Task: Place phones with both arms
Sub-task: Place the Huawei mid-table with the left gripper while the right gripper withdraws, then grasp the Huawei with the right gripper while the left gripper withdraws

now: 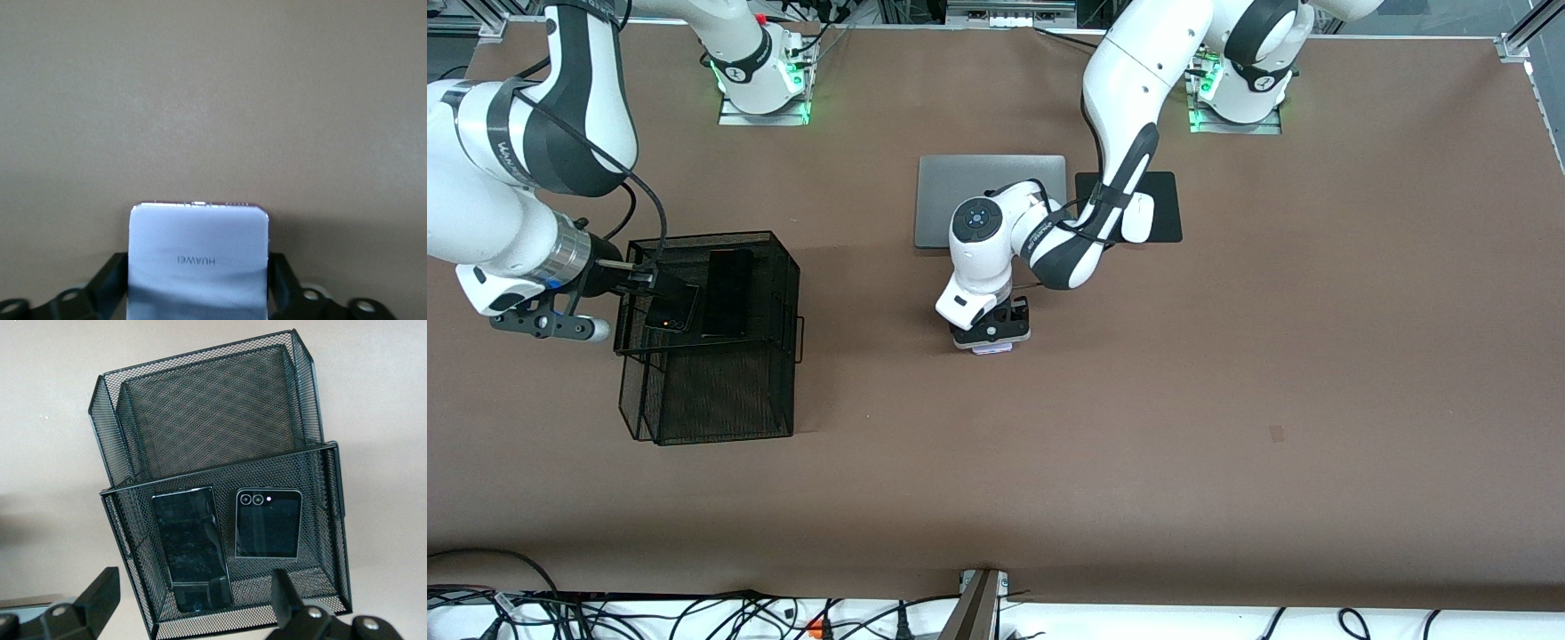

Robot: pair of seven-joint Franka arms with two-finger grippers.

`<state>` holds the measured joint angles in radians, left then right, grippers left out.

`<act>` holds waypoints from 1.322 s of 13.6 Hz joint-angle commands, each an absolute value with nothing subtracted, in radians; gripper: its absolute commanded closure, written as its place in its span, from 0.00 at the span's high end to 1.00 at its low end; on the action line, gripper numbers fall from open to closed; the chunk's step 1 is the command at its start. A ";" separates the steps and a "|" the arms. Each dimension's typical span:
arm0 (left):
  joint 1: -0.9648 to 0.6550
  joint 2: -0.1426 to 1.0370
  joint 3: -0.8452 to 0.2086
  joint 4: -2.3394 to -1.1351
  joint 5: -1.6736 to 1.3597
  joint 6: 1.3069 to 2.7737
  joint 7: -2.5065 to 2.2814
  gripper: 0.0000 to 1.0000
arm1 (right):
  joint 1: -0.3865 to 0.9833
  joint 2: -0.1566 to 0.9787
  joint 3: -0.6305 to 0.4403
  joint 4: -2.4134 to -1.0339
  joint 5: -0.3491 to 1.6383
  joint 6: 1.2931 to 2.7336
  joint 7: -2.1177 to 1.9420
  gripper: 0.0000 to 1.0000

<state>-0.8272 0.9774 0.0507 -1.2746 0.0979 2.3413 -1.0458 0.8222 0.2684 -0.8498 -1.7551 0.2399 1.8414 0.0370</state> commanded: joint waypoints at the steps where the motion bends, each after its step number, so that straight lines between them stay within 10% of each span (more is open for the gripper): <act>1: -0.827 0.967 0.078 -1.236 0.084 2.330 -1.051 1.00 | 0.819 0.270 -0.844 -1.740 0.232 1.827 0.035 1.00; 9: -0.600 0.741 0.064 -1.328 0.075 2.085 -0.941 1.00 | 0.967 0.276 -0.818 -1.701 0.245 1.827 0.211 1.00; 18: -0.286 0.418 0.038 -1.557 0.074 1.838 -0.378 1.00 | 1.034 0.697 -0.506 -1.451 0.434 2.087 0.477 1.00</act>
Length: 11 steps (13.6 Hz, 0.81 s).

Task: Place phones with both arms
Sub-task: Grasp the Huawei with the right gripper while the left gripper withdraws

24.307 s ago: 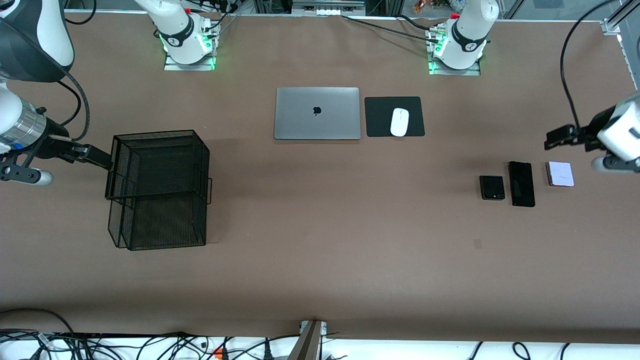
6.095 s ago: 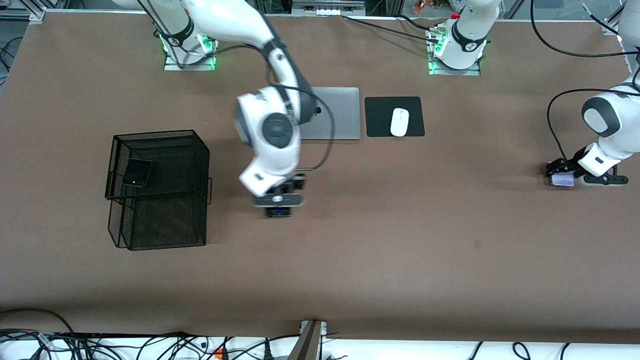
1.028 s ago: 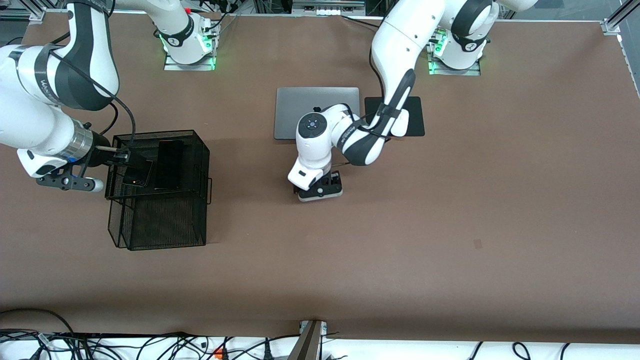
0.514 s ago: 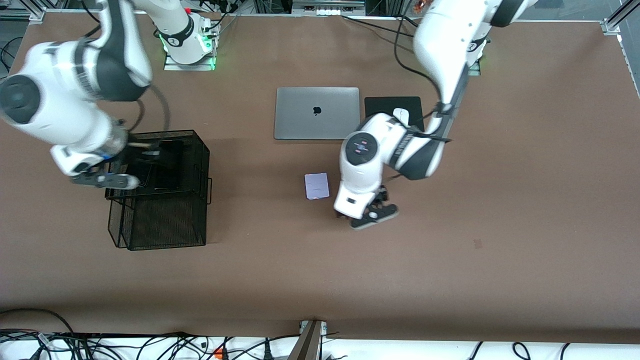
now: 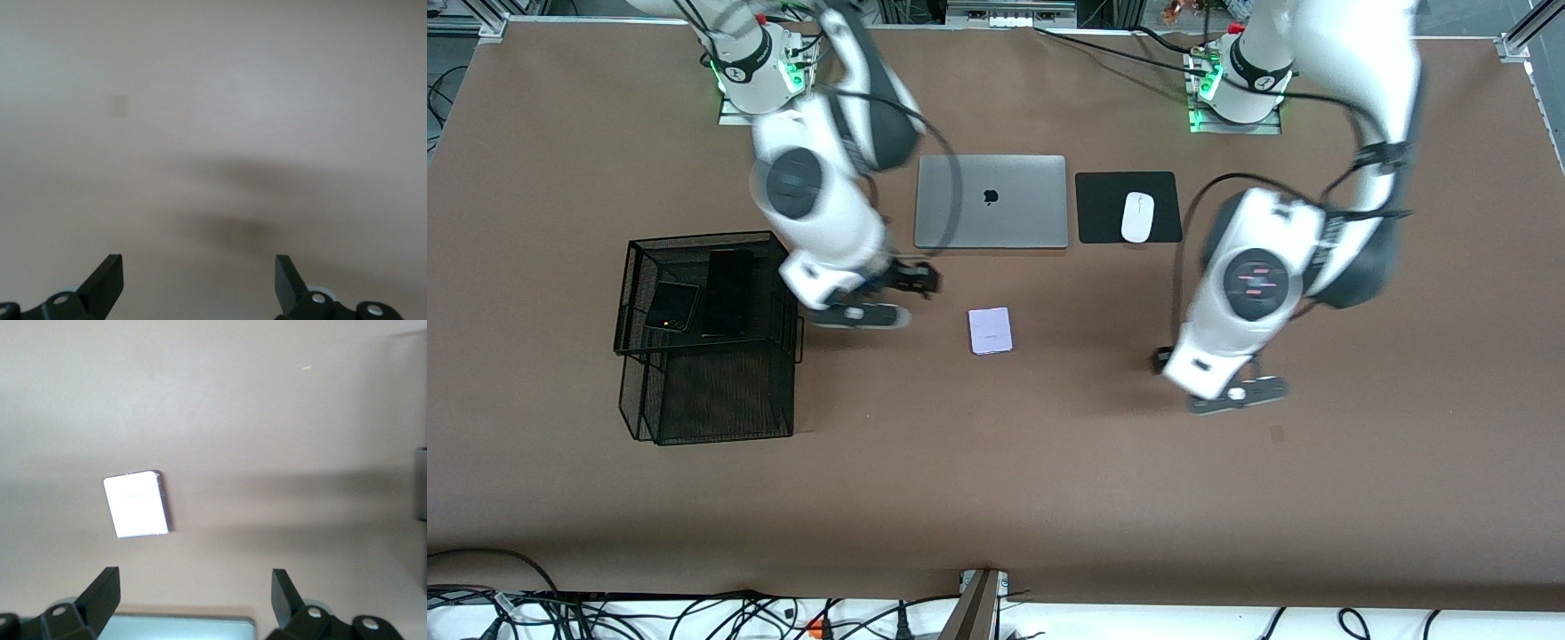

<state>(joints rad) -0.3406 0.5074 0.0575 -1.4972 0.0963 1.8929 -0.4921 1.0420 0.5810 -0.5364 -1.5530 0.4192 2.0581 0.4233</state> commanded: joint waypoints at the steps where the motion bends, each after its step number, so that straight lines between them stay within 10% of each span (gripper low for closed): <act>1: -0.250 0.387 0.038 -1.555 0.074 1.795 -0.312 1.00 | 1.046 0.737 -0.494 -1.442 0.434 2.147 0.498 1.00; 11: -0.044 0.104 0.038 -1.554 0.021 1.499 0.083 1.00 | 1.120 0.908 -0.451 -1.442 0.430 2.401 0.528 1.00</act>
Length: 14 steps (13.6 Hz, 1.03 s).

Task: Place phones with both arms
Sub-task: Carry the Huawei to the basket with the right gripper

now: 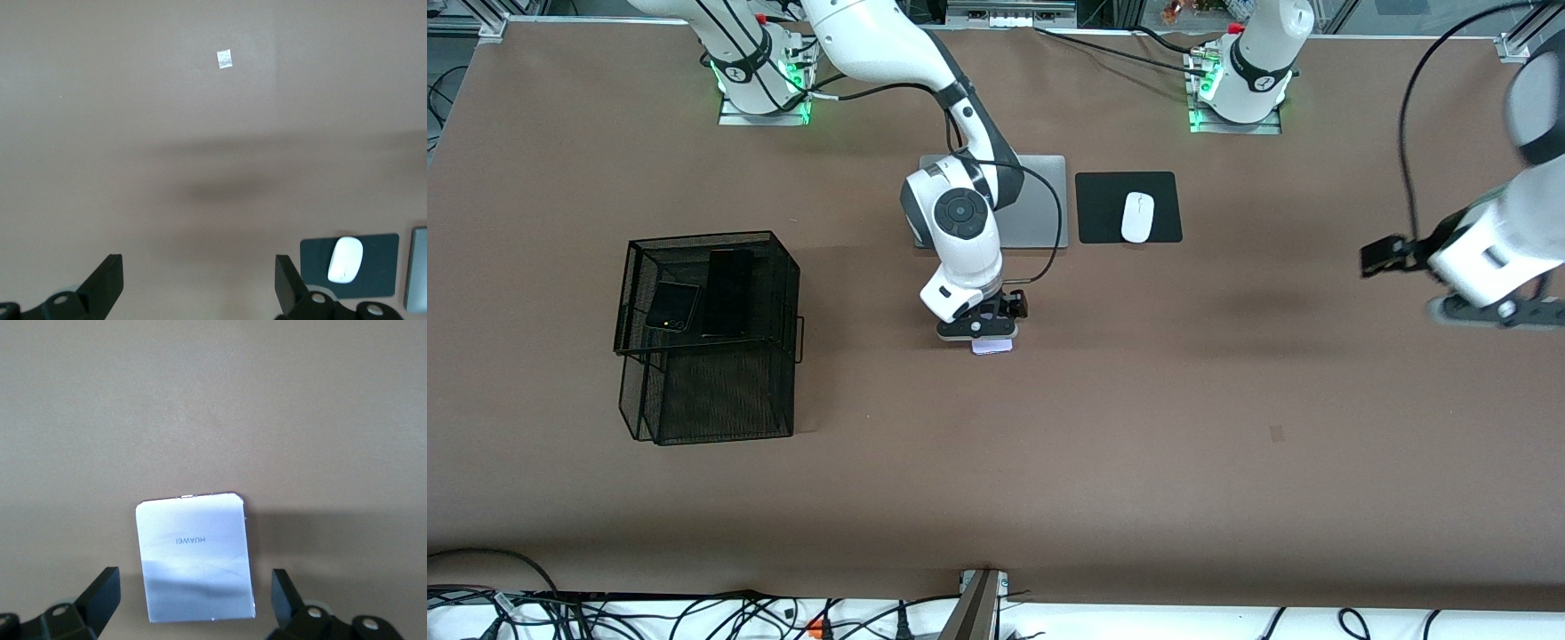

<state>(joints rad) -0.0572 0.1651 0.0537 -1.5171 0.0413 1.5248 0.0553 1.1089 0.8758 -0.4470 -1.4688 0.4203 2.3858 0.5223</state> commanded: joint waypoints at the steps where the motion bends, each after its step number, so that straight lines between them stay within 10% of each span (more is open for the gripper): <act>1: -0.044 0.085 0.038 -1.557 0.018 1.477 0.083 1.00 | 1.124 0.919 -0.451 -1.442 0.430 2.414 0.528 1.00; 14: -0.038 0.003 0.040 -1.557 -0.012 1.439 0.067 1.00 | 1.143 0.954 -0.449 -1.450 0.313 2.468 0.523 1.00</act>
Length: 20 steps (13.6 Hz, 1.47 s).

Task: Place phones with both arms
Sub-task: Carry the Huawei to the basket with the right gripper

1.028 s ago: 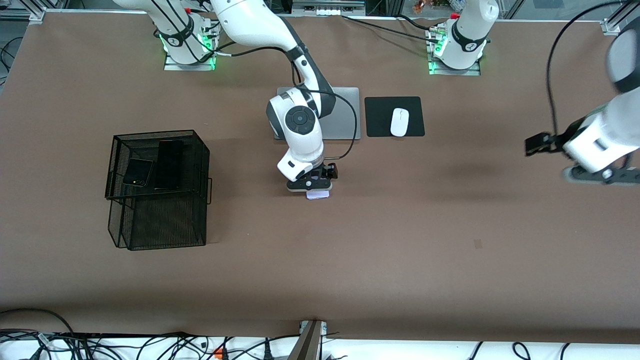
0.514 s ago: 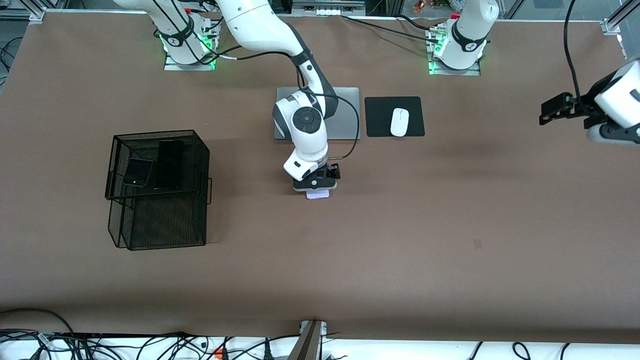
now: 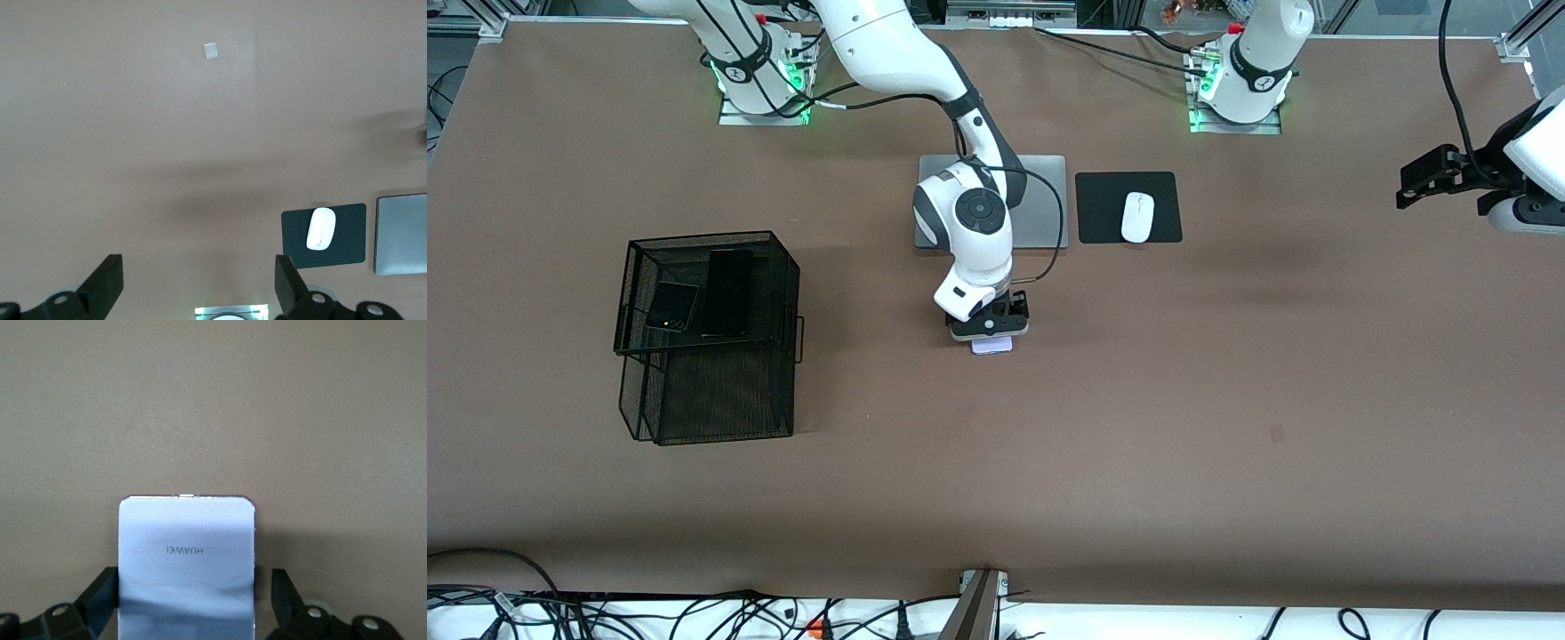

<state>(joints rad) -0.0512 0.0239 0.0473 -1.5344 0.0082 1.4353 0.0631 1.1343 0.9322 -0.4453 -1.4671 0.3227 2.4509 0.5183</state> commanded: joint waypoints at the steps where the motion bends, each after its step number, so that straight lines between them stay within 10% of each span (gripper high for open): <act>1: -0.038 0.003 0.041 -1.557 -0.012 1.439 0.067 1.00 | 1.144 0.957 -0.448 -1.450 0.319 2.473 0.528 1.00; 4: -0.038 0.005 0.043 -1.557 -0.012 1.428 0.068 1.00 | 1.147 0.962 -0.449 -1.450 0.321 2.473 0.529 0.86; 6: -0.037 0.005 0.051 -1.551 -0.012 1.419 0.069 1.00 | 1.146 0.959 -0.449 -1.448 0.324 2.471 0.532 0.19; 8: -0.034 0.005 0.051 -1.548 -0.012 1.413 0.069 1.00 | 1.140 0.947 -0.456 -1.448 0.324 2.467 0.515 0.00; 20: -0.023 0.005 0.051 -1.545 -0.012 1.408 0.069 1.00 | 0.873 0.632 -0.811 -1.476 0.353 1.905 0.056 0.00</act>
